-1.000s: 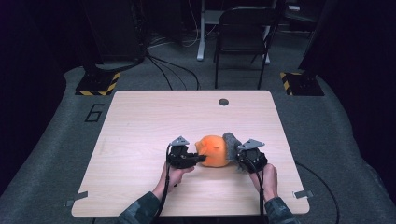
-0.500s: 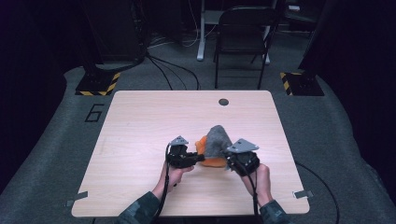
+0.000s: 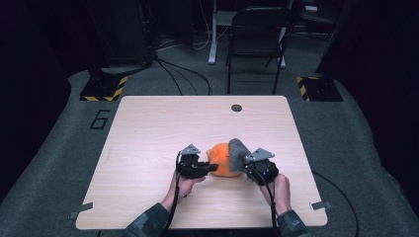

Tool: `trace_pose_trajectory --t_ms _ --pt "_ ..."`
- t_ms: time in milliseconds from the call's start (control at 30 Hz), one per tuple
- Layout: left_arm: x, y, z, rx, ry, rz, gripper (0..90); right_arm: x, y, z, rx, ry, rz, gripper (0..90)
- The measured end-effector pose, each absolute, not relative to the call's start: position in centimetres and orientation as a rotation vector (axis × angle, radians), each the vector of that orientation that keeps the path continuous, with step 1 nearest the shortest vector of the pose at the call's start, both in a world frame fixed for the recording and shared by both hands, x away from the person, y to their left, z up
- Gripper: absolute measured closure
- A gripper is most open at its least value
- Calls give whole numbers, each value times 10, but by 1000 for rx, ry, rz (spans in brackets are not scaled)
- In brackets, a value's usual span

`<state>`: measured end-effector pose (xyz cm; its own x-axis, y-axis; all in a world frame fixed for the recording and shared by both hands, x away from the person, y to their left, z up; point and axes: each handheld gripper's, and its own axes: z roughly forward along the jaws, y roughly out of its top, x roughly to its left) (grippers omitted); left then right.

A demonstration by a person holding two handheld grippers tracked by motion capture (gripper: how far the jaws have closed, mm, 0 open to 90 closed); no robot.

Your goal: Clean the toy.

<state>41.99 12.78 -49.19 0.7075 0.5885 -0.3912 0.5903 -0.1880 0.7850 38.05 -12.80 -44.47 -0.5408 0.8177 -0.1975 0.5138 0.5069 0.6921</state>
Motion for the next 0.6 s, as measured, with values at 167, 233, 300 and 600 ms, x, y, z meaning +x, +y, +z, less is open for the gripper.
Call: trace_pose_trajectory --t_ms 167,233,300,600 --pt "421 127 -492 1858 914 -4 778 394 -145 -461 1180 2236 730 749" --pt "422 129 -492 1860 918 -5 778 401 -150 -470 1227 2248 707 749" --pt "422 129 -493 1855 920 -12 778 407 -154 -480 1251 2266 650 749" --pt "421 130 -495 1864 934 3 777 390 -154 -438 1210 2177 779 749"
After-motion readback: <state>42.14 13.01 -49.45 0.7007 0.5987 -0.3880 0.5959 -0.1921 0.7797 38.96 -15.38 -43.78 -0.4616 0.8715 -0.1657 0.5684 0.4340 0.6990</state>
